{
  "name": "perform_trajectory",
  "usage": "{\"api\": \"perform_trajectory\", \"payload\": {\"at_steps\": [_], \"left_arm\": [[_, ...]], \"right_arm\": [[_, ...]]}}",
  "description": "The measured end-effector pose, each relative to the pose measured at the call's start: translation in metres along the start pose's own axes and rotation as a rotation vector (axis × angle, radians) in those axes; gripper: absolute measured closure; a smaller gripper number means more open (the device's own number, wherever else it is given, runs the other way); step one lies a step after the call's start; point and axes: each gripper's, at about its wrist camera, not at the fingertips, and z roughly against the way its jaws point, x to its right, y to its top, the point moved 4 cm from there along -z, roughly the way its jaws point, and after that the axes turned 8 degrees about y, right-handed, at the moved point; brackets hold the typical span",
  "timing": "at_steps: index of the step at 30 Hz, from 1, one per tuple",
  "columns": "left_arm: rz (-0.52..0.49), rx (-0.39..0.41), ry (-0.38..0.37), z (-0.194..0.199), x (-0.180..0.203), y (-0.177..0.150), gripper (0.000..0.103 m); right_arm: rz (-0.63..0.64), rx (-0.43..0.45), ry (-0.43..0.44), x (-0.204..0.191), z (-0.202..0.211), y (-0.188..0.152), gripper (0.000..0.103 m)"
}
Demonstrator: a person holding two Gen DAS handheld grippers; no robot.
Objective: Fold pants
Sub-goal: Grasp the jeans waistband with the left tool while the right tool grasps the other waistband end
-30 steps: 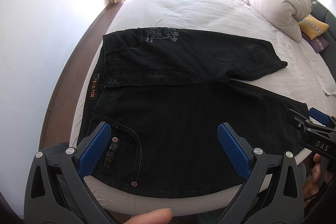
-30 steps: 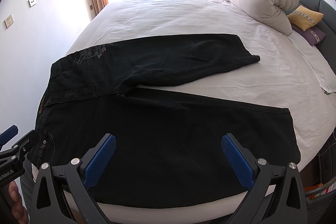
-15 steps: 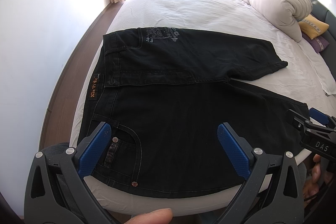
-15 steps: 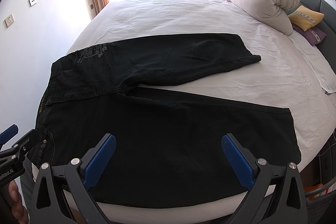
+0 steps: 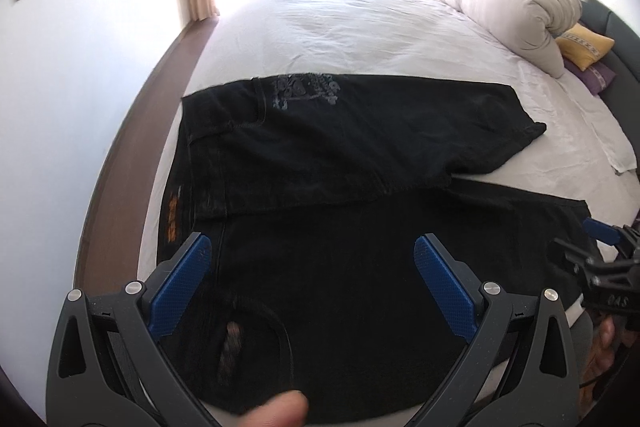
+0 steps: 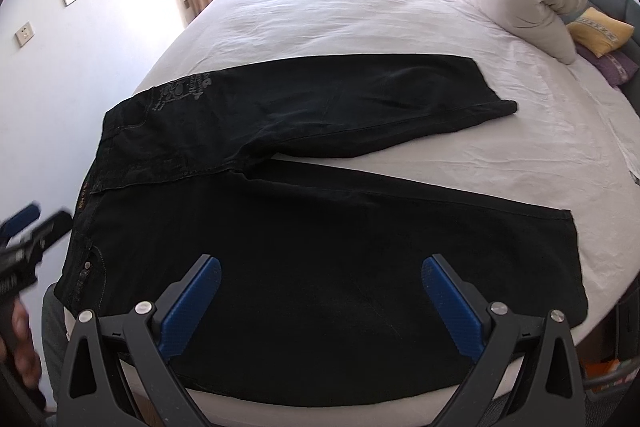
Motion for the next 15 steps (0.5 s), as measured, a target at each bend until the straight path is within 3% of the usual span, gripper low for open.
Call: {"api": "perform_trajectory", "payload": {"at_steps": [4, 8, 10, 15], "left_arm": [[-0.074, -0.015, -0.121, -0.038, -0.01, 0.043, 0.0], [-0.234, -0.056, -0.081, -0.092, -0.025, 0.093, 0.0], [-0.264, -0.055, -0.05, -0.115, -0.034, 0.119, 0.0], [-0.421, -0.145, -0.102, -0.186, -0.046, 0.178, 0.0]], "right_arm": [[0.086, -0.013, 0.057, -0.005, -0.012, 0.011, 0.006], [0.154, -0.034, 0.109, -0.002, -0.025, 0.027, 0.011], [0.18, -0.04, 0.137, 0.002, -0.033, 0.038, 0.015], [0.256, -0.083, 0.185, 0.01, -0.06, 0.064, 0.026]]}}
